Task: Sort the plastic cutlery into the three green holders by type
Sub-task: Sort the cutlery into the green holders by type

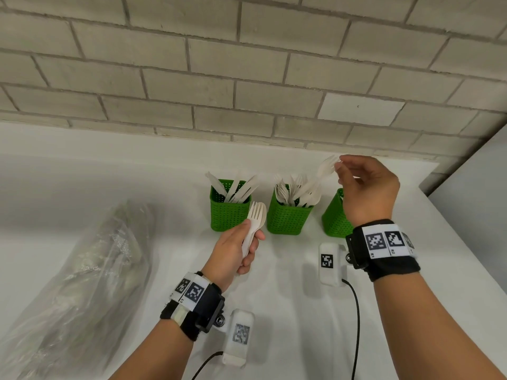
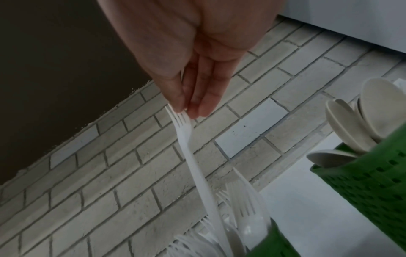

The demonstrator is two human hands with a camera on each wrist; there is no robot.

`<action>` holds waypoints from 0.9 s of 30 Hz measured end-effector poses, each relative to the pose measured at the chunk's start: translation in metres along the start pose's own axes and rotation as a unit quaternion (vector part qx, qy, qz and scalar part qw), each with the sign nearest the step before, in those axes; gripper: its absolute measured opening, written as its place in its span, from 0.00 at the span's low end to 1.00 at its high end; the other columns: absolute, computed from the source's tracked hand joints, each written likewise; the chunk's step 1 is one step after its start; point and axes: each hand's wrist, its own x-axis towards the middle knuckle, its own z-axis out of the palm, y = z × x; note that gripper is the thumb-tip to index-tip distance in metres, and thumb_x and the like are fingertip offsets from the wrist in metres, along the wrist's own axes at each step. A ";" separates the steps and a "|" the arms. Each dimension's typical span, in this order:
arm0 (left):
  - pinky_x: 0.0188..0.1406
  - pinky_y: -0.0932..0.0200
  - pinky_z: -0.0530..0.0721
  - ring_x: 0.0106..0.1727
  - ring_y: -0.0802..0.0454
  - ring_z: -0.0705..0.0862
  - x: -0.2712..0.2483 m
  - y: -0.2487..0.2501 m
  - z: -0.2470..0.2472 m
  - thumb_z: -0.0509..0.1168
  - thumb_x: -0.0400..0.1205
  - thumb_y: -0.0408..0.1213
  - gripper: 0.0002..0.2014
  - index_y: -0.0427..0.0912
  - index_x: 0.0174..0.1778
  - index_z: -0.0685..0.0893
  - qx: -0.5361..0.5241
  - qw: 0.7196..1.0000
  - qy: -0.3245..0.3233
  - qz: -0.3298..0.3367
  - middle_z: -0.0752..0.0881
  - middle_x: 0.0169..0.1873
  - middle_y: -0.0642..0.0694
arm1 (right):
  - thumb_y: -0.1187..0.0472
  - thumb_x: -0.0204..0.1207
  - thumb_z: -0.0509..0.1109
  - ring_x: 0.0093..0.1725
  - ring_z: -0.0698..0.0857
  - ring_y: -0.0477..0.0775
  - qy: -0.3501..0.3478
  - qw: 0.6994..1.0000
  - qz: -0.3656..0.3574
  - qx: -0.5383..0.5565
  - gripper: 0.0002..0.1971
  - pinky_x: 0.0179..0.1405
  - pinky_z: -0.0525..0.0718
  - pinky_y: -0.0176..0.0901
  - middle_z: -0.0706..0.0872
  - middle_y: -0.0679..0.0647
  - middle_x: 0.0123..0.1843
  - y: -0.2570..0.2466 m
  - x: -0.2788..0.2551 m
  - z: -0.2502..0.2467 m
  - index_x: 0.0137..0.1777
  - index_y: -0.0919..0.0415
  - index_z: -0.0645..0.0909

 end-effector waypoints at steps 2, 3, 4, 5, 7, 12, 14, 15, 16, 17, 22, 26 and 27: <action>0.20 0.62 0.54 0.20 0.56 0.63 0.000 0.002 0.002 0.52 0.89 0.47 0.20 0.39 0.42 0.82 -0.004 1.000 -0.004 0.002 0.73 0.26 0.49 | 0.64 0.77 0.73 0.41 0.87 0.51 -0.024 0.998 -0.016 -0.050 0.05 0.46 0.85 0.35 0.90 0.57 0.48 0.009 -0.003 0.003 0.49 0.56 0.88; 0.20 0.61 0.54 0.20 0.56 0.63 0.001 0.003 0.003 0.52 0.89 0.46 0.20 0.39 0.42 0.83 -0.005 1.000 -0.006 0.003 0.73 0.26 0.48 | 0.65 0.78 0.72 0.42 0.86 0.49 -0.058 0.993 -0.026 -0.097 0.05 0.47 0.84 0.31 0.90 0.56 0.49 0.013 -0.005 0.005 0.49 0.58 0.89; 0.20 0.61 0.54 0.21 0.56 0.64 0.001 0.004 0.004 0.52 0.89 0.46 0.20 0.39 0.43 0.84 -0.005 1.000 -0.007 0.005 0.74 0.27 0.48 | 0.65 0.78 0.71 0.43 0.85 0.49 -0.101 0.983 -0.031 -0.149 0.06 0.48 0.83 0.33 0.89 0.56 0.49 0.017 -0.009 0.008 0.49 0.59 0.89; 0.19 0.61 0.55 0.21 0.56 0.64 0.002 0.005 0.005 0.53 0.89 0.46 0.20 0.39 0.44 0.85 -0.004 1.000 -0.008 0.006 0.74 0.27 0.49 | 0.65 0.78 0.71 0.45 0.85 0.51 -0.139 0.972 -0.028 -0.188 0.06 0.51 0.83 0.40 0.88 0.56 0.49 0.019 -0.013 0.012 0.49 0.59 0.89; 0.19 0.62 0.56 0.22 0.56 0.66 0.002 0.007 0.008 0.53 0.89 0.46 0.20 0.38 0.46 0.87 -0.002 1.000 -0.007 0.011 0.74 0.27 0.50 | 0.65 0.77 0.71 0.49 0.84 0.55 -0.167 0.966 -0.017 -0.199 0.06 0.51 0.80 0.45 0.86 0.56 0.49 0.016 -0.021 0.019 0.49 0.59 0.89; 0.17 0.64 0.57 0.23 0.56 0.68 0.004 0.010 0.013 0.56 0.88 0.46 0.18 0.39 0.50 0.88 -0.006 1.000 -0.009 0.028 0.75 0.28 0.50 | 0.58 0.76 0.73 0.42 0.84 0.43 -0.223 0.972 0.004 -0.079 0.04 0.39 0.78 0.29 0.87 0.48 0.46 -0.020 -0.038 0.035 0.46 0.54 0.89; 0.16 0.65 0.58 0.23 0.56 0.68 0.004 0.010 0.013 0.58 0.87 0.47 0.17 0.40 0.50 0.89 0.001 0.999 -0.012 0.037 0.75 0.28 0.50 | 0.57 0.73 0.77 0.38 0.85 0.43 -0.277 0.959 0.028 -0.048 0.04 0.38 0.80 0.31 0.88 0.49 0.43 -0.026 -0.044 0.038 0.46 0.55 0.89; 0.16 0.65 0.58 0.23 0.56 0.69 0.004 0.011 0.013 0.59 0.87 0.47 0.17 0.41 0.50 0.90 0.006 0.999 -0.014 0.042 0.76 0.28 0.50 | 0.59 0.72 0.78 0.36 0.84 0.42 -0.286 0.957 0.036 -0.038 0.04 0.37 0.80 0.31 0.88 0.49 0.41 -0.026 -0.045 0.038 0.46 0.56 0.89; 0.16 0.65 0.59 0.24 0.56 0.69 0.003 0.011 0.012 0.59 0.87 0.47 0.17 0.42 0.50 0.90 0.010 0.999 -0.016 0.046 0.76 0.28 0.50 | 0.61 0.72 0.78 0.33 0.83 0.41 -0.287 0.957 0.040 -0.031 0.04 0.35 0.80 0.30 0.88 0.49 0.39 -0.025 -0.046 0.038 0.46 0.56 0.89; 0.16 0.65 0.59 0.24 0.56 0.70 0.002 0.011 0.012 0.60 0.86 0.47 0.16 0.42 0.50 0.90 0.014 0.999 -0.017 0.049 0.75 0.29 0.50 | 0.62 0.72 0.78 0.33 0.83 0.40 -0.285 0.957 0.045 -0.024 0.04 0.35 0.81 0.31 0.88 0.48 0.38 -0.024 -0.047 0.038 0.45 0.55 0.89; 0.15 0.64 0.63 0.24 0.56 0.70 0.000 0.009 0.012 0.55 0.88 0.48 0.21 0.39 0.52 0.91 -0.025 0.999 -0.025 0.029 0.76 0.29 0.49 | 0.65 0.74 0.75 0.38 0.88 0.49 -0.274 0.960 0.053 0.006 0.07 0.42 0.86 0.41 0.91 0.50 0.39 -0.021 -0.047 0.036 0.43 0.50 0.88; 0.13 0.66 0.60 0.23 0.56 0.70 0.001 0.008 0.011 0.55 0.89 0.42 0.19 0.37 0.51 0.90 -0.055 0.998 -0.035 0.016 0.76 0.30 0.47 | 0.64 0.73 0.77 0.39 0.85 0.42 -0.278 0.960 0.013 -0.035 0.06 0.41 0.80 0.28 0.89 0.50 0.43 -0.020 -0.052 0.037 0.47 0.52 0.89; 0.13 0.67 0.58 0.23 0.56 0.70 0.001 0.008 0.010 0.55 0.89 0.42 0.18 0.35 0.53 0.89 -0.059 0.997 -0.039 0.014 0.76 0.29 0.48 | 0.63 0.72 0.78 0.39 0.84 0.43 -0.281 0.959 -0.004 -0.048 0.07 0.40 0.78 0.26 0.88 0.50 0.43 -0.019 -0.054 0.038 0.48 0.53 0.89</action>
